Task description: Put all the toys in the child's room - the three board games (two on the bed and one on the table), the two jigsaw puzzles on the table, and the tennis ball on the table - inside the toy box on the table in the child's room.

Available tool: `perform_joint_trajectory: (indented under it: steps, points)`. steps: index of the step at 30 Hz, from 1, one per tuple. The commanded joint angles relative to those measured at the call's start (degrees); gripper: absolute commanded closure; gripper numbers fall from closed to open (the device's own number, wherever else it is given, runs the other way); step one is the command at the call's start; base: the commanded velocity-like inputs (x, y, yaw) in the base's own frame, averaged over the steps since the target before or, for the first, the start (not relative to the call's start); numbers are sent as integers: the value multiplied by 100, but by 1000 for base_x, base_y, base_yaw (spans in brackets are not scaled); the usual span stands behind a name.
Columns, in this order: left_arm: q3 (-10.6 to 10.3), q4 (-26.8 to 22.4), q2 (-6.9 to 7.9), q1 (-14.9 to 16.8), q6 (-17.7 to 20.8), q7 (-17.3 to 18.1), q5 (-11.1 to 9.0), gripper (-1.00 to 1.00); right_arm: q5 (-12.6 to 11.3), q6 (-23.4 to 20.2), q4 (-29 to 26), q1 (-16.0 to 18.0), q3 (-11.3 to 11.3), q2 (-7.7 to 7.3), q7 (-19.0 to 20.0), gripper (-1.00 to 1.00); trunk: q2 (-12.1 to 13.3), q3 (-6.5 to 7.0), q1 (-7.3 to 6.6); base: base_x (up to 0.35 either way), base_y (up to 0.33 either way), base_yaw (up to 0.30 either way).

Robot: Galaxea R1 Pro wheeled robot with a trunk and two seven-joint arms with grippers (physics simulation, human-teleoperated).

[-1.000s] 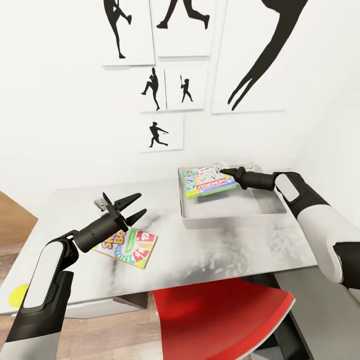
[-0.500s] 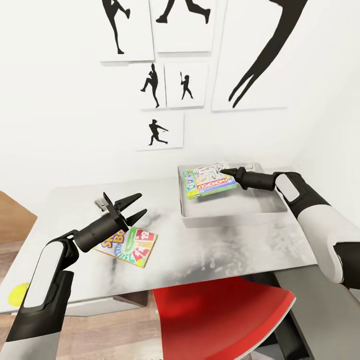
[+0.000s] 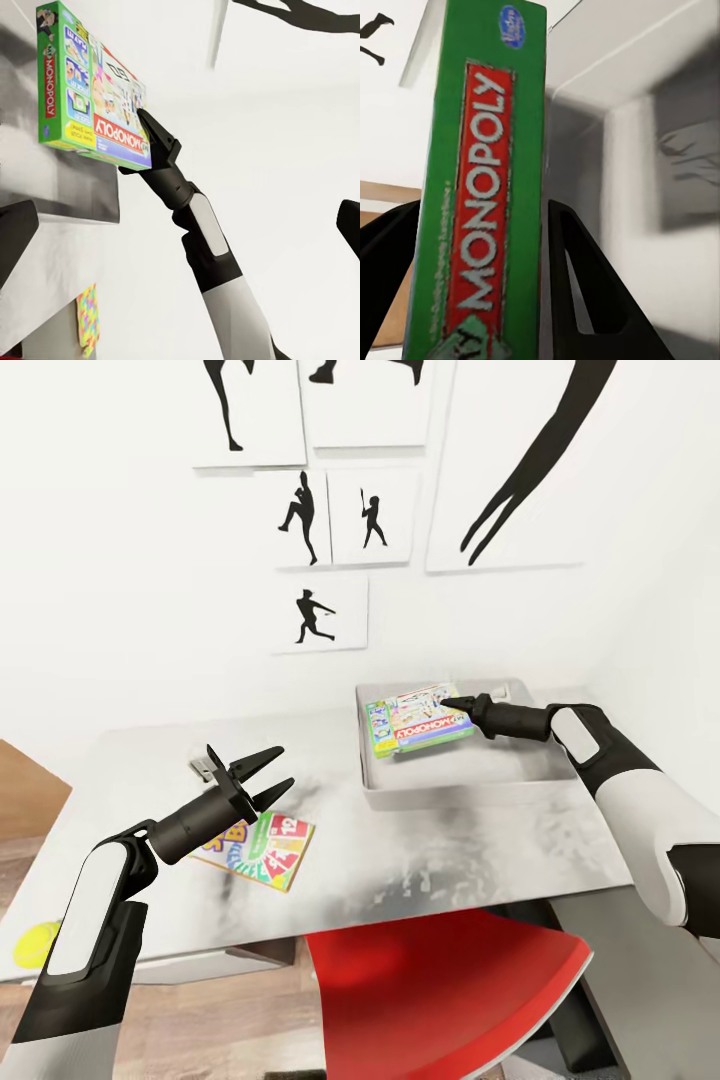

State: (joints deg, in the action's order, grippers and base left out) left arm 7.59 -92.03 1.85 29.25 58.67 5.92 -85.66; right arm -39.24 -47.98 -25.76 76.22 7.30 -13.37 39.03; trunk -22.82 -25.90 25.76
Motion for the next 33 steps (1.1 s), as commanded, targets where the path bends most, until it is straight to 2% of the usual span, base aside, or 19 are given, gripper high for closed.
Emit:
perform_joint_trajectory:
  steps: [1,15,27,31,33]
  points:
    - [6,1,-1,5,22,58,58,-100,-14,-9,1,6,26,-6,17,100,-10,-18,3,0,0,0]
    - [5,1,-1,8,22,58,58,-100,-14,-9,1,7,-88,-7,17,100,-10,-144,3,0,0,0]
    - [5,1,-1,10,22,58,66,-100,-14,-16,1,7,-110,-5,-18,100,-10,-176,3,0,0,0]
    - [4,1,-1,11,22,58,66,-100,-14,-17,1,7,-202,-7,-22,100,-10,-178,3,0,0,0]
    - [2,1,-1,11,22,58,66,-100,-14,-14,1,7,-334,-2,-26,100,-10,-179,3,0,0,0]
